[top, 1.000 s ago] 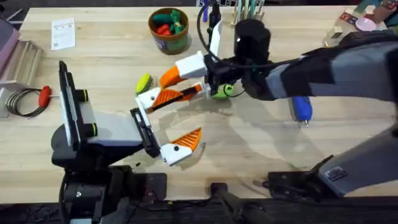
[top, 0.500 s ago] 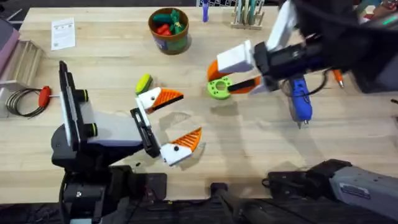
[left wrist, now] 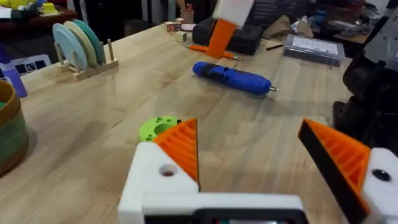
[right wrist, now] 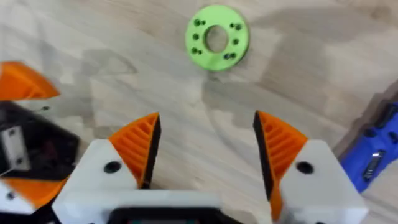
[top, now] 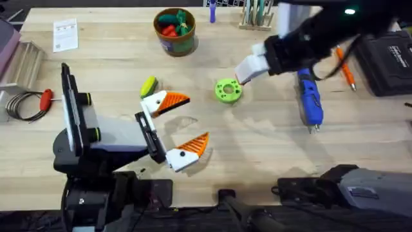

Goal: Pick up the gripper from the table and insert it into the empty holder that is missing its gripper. Then pick up a screw, insert it into the mounting hole, and use the screwdriver to tighten it. Finally, clean up the table by picking up the vegetable and placing it into the bucket.

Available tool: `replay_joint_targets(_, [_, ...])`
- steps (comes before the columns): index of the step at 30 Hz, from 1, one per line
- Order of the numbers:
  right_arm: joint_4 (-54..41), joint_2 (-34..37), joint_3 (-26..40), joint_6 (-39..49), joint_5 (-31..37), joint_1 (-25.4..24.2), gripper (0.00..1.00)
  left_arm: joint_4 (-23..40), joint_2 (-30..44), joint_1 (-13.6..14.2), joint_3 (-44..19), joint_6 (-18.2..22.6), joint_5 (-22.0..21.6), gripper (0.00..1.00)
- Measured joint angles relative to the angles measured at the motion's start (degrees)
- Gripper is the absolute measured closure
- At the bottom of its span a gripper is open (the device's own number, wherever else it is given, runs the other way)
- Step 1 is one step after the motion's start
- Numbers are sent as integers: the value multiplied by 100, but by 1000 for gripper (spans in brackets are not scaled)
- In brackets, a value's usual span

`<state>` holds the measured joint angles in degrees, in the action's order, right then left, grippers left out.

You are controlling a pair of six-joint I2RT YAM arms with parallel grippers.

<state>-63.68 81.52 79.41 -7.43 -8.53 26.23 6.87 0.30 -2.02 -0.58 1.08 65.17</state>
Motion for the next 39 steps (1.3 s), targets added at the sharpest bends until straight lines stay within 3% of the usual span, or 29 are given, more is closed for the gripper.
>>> replay_joint_targets(8, [97, 923, 228, 294, 907, 292, 266, -1, 0, 0, 0, 0, -1, 15])
replay_joint_targets(20, [664, 1925, 228, 493, 1197, 454, 391, 0, 2, 0, 0, 2, 0, 15])
replay_joint_targets(39, [1155, 2126, -222, 491, 1220, 650, 525, 0, 1, 0, 0, 2, 0, 15])
